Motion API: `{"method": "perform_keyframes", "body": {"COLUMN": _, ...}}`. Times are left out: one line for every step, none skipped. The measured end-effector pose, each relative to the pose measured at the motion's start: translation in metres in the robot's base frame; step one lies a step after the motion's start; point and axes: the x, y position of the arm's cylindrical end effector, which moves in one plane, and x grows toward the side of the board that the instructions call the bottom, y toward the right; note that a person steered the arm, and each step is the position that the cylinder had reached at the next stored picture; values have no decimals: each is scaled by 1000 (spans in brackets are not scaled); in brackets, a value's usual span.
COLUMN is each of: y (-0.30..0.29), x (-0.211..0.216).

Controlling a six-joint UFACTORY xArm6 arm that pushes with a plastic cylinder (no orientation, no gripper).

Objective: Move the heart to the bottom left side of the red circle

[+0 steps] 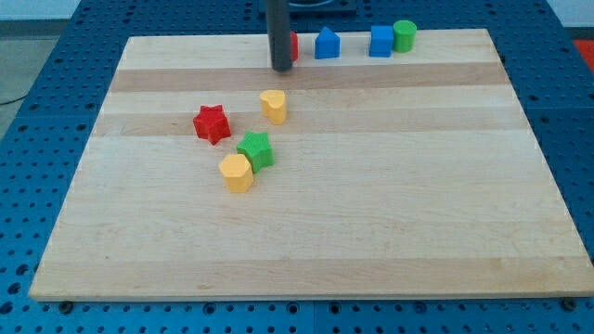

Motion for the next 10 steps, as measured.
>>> {"method": "perform_keyframes", "body": {"y": 47, "x": 46}}
{"method": "perform_keyframes", "body": {"y": 54, "x": 94}}
{"method": "perform_keyframes", "body": {"y": 44, "x": 111}}
{"method": "perform_keyframes", "body": {"y": 11, "x": 110}}
{"method": "perform_keyframes", "body": {"y": -23, "x": 103}}
{"method": "perform_keyframes", "body": {"y": -51, "x": 88}}
{"method": "perform_keyframes", "body": {"y": -73, "x": 69}}
{"method": "perform_keyframes", "body": {"y": -75, "x": 55}}
{"method": "perform_keyframes", "body": {"y": -56, "x": 65}}
{"method": "perform_keyframes", "body": {"y": -43, "x": 66}}
